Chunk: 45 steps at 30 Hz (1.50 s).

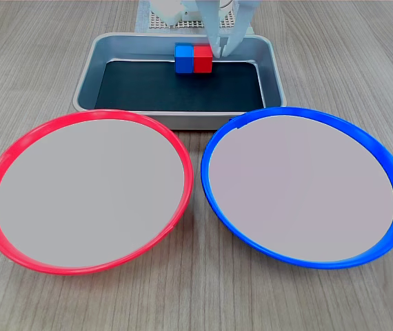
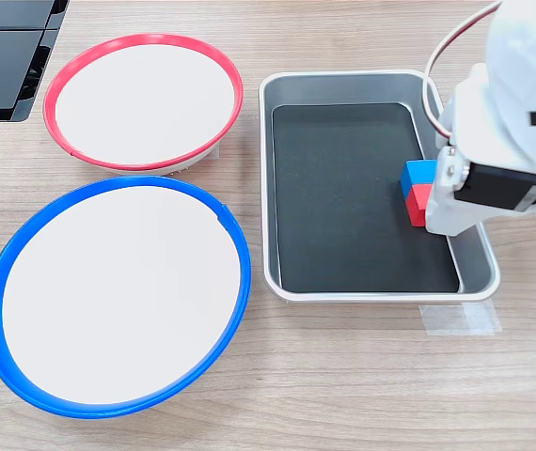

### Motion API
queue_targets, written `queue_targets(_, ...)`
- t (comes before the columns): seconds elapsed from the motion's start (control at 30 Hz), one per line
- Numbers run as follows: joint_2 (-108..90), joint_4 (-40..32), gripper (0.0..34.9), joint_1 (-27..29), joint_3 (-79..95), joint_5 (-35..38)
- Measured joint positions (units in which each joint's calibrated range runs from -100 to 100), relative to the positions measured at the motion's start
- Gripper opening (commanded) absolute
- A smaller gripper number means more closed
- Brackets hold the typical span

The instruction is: Move two blocks from tray to matching dishes

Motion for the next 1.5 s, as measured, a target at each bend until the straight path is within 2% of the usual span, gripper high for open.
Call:
queue_targets(0.23,6.7,-1.1,0.0,10.8,-7.8,4.6)
queue_targets(0.3,9.3,2.8,0.1,14.2,-13.9,5.7)
queue_targets(0.43,10.1,11.0,0.2,14.2,-22.2,7.8)
queue_targets(0.57,10.1,18.5,2.7,15.1,-26.3,13.0)
queue_targets(0.63,9.9,17.8,3.5,15.7,-26.3,16.3)
queue_targets(0.67,9.5,17.5,4.7,16.9,-25.8,18.8)
queue_targets(0.73,8.9,15.7,10.2,17.5,-24.0,25.0)
queue_targets(0.83,8.4,13.1,18.6,20.1,-21.8,30.5)
queue_targets(0.87,8.3,12.2,19.9,20.6,-21.2,31.7)
queue_targets(1.0,8.3,7.3,19.4,23.9,-17.2,40.1)
queue_targets(1.07,8.1,7.1,18.9,23.5,-16.2,43.5)
queue_targets(1.17,7.9,7.1,18.6,24.3,-16.0,45.0)
queue_targets(1.5,7.8,7.7,19.1,21.9,-13.5,47.4)
